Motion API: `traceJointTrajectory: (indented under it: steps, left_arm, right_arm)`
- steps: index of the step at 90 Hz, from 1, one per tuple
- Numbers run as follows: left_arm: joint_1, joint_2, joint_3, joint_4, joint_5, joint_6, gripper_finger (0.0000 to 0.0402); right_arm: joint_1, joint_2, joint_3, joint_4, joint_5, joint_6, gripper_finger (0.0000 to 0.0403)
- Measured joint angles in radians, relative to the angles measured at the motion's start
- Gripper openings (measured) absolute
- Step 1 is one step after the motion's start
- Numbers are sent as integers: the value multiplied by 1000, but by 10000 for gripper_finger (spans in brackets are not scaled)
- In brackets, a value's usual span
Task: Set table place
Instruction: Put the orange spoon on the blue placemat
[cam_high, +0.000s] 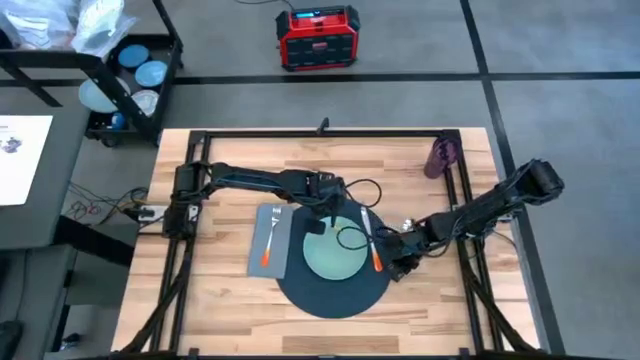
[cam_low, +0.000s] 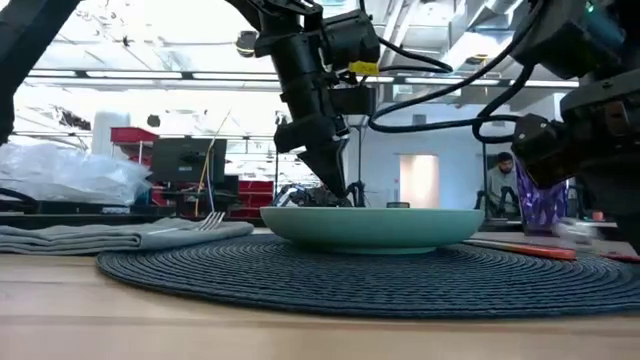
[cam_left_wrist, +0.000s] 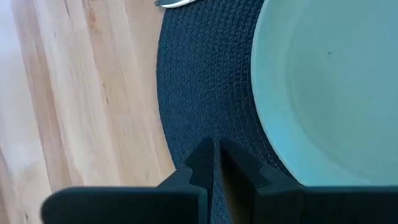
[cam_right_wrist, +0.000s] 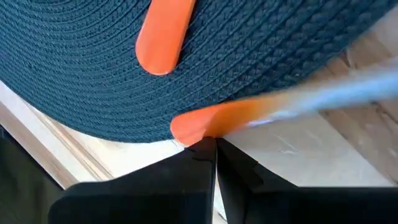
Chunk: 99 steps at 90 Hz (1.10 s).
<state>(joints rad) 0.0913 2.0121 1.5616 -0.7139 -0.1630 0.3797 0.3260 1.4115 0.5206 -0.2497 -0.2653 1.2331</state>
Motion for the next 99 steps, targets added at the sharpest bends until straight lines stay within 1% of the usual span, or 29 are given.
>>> traceJointTrajectory:
  steps: [11,17,23,37,46,52,64,80,99]
  left_arm:
    - [0,0,0,9,0,8,11]
    - [0,0,0,12,0,8,11]
    - [0,0,0,11,0,9,11]
    - [0,0,0,10,0,18,11]
    - [0,0,0,17,0,24,11]
    - [0,0,0,24,0,24,11]
    - [0,0,0,23,0,9,11]
    - [-9,0,0,1,0,-23,11]
    - [-20,0,0,-11,0,-26,11]
  right_arm:
    - [-1,-32,-2,-44,10,-4,0]
    - [-1,-70,-2,-101,21,-40,0]
    - [-1,-119,-1,-226,35,-48,0]
    - [-1,-254,-2,-565,90,23,0]
    - [-7,-292,-5,-685,111,31,0]
    - [-21,-295,-21,-684,112,22,0]
    - [-51,-270,-75,-624,111,4,0]
    - [-80,-229,-86,-619,113,-47,0]
    - [-196,-214,-88,-636,122,-183,0]
